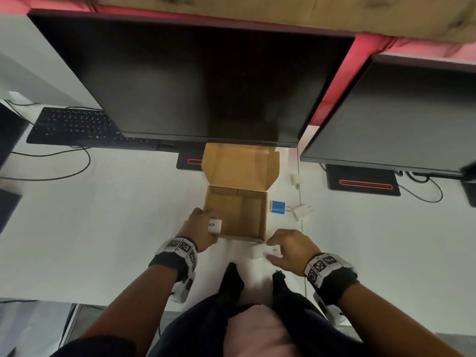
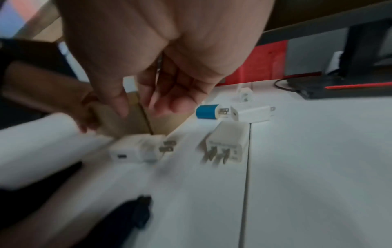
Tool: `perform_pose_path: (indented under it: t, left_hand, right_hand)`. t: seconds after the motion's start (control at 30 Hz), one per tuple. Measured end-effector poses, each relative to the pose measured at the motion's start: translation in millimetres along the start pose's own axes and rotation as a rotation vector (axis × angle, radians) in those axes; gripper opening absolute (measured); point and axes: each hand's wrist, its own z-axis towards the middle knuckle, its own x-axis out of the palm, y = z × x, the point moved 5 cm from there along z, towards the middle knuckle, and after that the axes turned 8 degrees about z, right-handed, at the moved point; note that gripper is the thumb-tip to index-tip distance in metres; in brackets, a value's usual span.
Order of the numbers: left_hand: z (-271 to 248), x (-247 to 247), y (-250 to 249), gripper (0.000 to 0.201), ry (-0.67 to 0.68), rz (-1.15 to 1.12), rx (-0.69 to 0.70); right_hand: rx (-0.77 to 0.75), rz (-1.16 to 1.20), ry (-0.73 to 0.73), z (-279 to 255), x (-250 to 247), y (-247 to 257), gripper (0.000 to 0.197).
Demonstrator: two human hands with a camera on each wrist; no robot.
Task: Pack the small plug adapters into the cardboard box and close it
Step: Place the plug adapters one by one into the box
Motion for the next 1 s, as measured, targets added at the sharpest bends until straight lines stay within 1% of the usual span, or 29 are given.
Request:
perform_pose_path:
  t: [0.03, 0.1, 0.23, 0.3, 0.33, 0.4, 0.47, 0.53, 0.6, 0.63, 0.7, 0.77, 0.87, 0.9, 1.0]
  left_hand:
    - [-1.4, 0.9, -1.0, 0.051, 0.005, 0.001, -0.004]
    - [-4.4, 3.3, -1.9, 0.047, 0.009, -0.013, -0.015]
    - [-8.0, 7.1, -3.3, 0.045, 0.007, -0.039, -0.016]
    - [-8.2, 7.0, -3.5, 0.044, 0.01, -0.048, -0.014]
    - [-8.3, 6.8, -3.4, 0.043, 0.011, -0.05, -0.012]
    - [-8.1, 7.5, -2.8, 0.043, 0.018, -0.055, -0.008]
    - [-7.8, 8.0, -2.7, 0.044, 0.025, -0.055, -0.008]
    - [-7.0, 8.9, -3.2, 0.048, 0.041, -0.045, -0.012]
    - [-6.4, 9.1, -4.7, 0.05, 0.047, -0.03, -0.008]
    - [-6.6, 8.9, -5.1, 0.049, 0.046, -0.024, -0.007]
    - [-7.2, 8.9, -5.5, 0.046, 0.047, -0.022, -0.008]
    - [-7.9, 9.1, -5.6, 0.045, 0.047, -0.023, -0.009]
    - [-8.5, 8.3, -5.4, 0.046, 0.043, -0.032, -0.013]
    - [-8.6, 8.3, -5.6, 0.045, 0.044, -0.037, -0.013]
    - [-8.6, 8.8, -4.7, 0.045, 0.048, -0.041, -0.021]
  right_hand:
    - [0.009, -0.073, 0.059, 1.9, 8.0, -0.5, 0.042]
    - [0.024, -0.148, 0.089, 6.5, 15.4, -1.0, 0.051]
    - [0.022, -0.218, 0.101, 11.9, 23.1, -4.5, 0.048]
    - [0.017, -0.21, 0.098, 9.8, 22.8, -7.0, 0.047]
    - [0.013, -0.177, 0.09, 7.8, 19.8, -6.8, 0.045]
    - [-0.008, -0.025, 0.053, 2.9, 8.2, -2.4, 0.04]
    - [-0.042, 0.158, 0.017, -3.1, -10.8, 9.7, 0.033]
    - [-0.089, 0.29, -0.033, -5.7, -33.2, 27.7, 0.027]
    - [-0.102, 0.352, -0.091, 1.4, -50.1, 40.7, 0.025]
    - [-0.094, 0.342, -0.121, 8.6, -55.8, 44.7, 0.024]
    - [-0.052, 0.253, -0.172, 26.8, -60.8, 47.8, 0.019]
    - [0.018, 0.115, -0.167, 45.7, -60.3, 49.6, 0.017]
    - [0.125, -0.096, -0.046, 69.2, -50.6, 54.1, 0.02]
    - [0.141, -0.165, -0.013, 75.3, -46.2, 55.9, 0.019]
    - [0.124, -0.393, 0.012, 91.2, -34.1, 63.2, 0.008]
